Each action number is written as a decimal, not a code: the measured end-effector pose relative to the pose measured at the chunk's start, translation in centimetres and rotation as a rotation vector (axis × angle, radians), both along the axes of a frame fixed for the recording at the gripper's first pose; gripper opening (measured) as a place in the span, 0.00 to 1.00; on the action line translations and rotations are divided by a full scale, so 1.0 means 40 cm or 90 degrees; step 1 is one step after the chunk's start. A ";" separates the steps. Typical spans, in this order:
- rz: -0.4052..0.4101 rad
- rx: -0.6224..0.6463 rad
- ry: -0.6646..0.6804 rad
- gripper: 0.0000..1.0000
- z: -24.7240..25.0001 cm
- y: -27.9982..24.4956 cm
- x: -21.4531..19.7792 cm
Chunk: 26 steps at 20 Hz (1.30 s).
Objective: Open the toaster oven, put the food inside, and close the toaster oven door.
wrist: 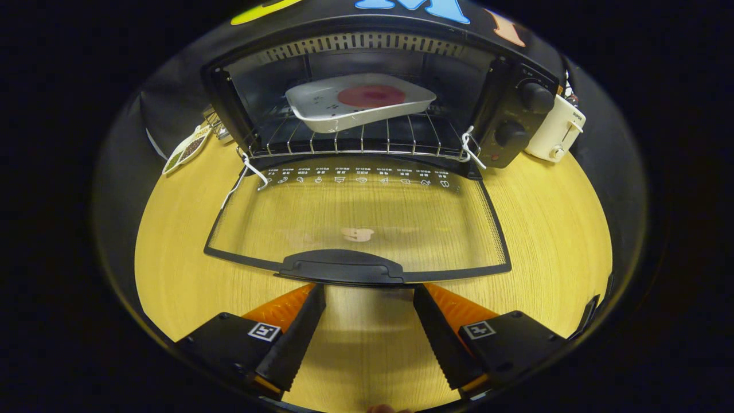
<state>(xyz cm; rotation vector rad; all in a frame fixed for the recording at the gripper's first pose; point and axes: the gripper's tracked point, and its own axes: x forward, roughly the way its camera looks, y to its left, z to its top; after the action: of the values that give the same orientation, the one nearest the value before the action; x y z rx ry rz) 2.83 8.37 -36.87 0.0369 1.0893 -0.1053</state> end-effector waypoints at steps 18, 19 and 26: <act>0.044 0.076 -0.185 0.99 0.292 0.034 0.080; 0.057 0.073 -0.211 0.99 0.343 0.040 0.093; 0.088 0.093 -0.440 0.99 0.632 -0.025 0.090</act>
<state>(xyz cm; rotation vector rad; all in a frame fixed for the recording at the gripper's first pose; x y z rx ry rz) 6.44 7.38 -11.57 0.1193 0.4054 0.1082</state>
